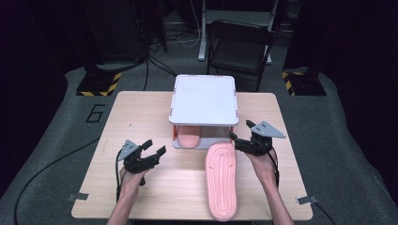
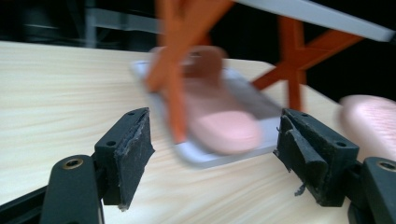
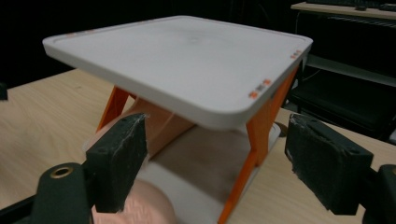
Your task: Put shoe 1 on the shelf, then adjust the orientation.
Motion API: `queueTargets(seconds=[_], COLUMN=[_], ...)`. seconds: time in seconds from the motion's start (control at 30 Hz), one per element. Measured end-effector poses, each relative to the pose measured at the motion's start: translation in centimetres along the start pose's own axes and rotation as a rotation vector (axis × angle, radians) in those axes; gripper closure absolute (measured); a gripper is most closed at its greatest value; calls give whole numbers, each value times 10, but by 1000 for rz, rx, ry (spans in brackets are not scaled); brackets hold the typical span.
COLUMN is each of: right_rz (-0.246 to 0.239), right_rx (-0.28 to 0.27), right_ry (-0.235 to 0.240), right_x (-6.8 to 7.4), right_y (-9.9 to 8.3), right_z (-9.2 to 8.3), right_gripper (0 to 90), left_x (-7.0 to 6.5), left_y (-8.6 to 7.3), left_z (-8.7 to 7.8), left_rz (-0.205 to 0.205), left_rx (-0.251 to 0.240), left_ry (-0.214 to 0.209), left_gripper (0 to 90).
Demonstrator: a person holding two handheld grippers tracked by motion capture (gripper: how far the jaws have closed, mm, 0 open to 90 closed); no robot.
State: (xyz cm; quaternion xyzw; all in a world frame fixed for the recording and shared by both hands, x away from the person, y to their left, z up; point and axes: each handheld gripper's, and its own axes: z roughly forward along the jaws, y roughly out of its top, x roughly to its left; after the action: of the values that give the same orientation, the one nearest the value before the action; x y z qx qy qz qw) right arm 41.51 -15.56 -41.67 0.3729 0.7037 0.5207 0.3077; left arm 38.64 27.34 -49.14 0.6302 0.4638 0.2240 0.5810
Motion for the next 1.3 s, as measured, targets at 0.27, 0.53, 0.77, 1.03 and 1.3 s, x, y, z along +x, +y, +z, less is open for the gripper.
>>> queueTargets(seconds=[0.27, 0.53, 0.77, 1.03, 1.3], right_rz=[7, 52, 54, 20, 43], right_rx=[-1, -1, -5, 37, 66], right_ry=[-22, -14, 13, 52, 42], right_x=[8, 11, 25, 40, 31], right_y=[-39, -64, -73, -82, -96], right_z=[-32, -52, -57, -50, -51], right_gripper=[207, 205, 198, 192, 180], left_x=[27, 28, 24, 26, 27], left_y=[-9, -9, -10, -14, -12], left_z=[-28, -34, -36, -37, -40], left_rz=[58, 89, 109, 110, 114], left_rx=[75, 57, 61, 62, 65], left_ry=[100, 99, 100, 117, 126], left_gripper=[195, 194, 194, 194, 195])
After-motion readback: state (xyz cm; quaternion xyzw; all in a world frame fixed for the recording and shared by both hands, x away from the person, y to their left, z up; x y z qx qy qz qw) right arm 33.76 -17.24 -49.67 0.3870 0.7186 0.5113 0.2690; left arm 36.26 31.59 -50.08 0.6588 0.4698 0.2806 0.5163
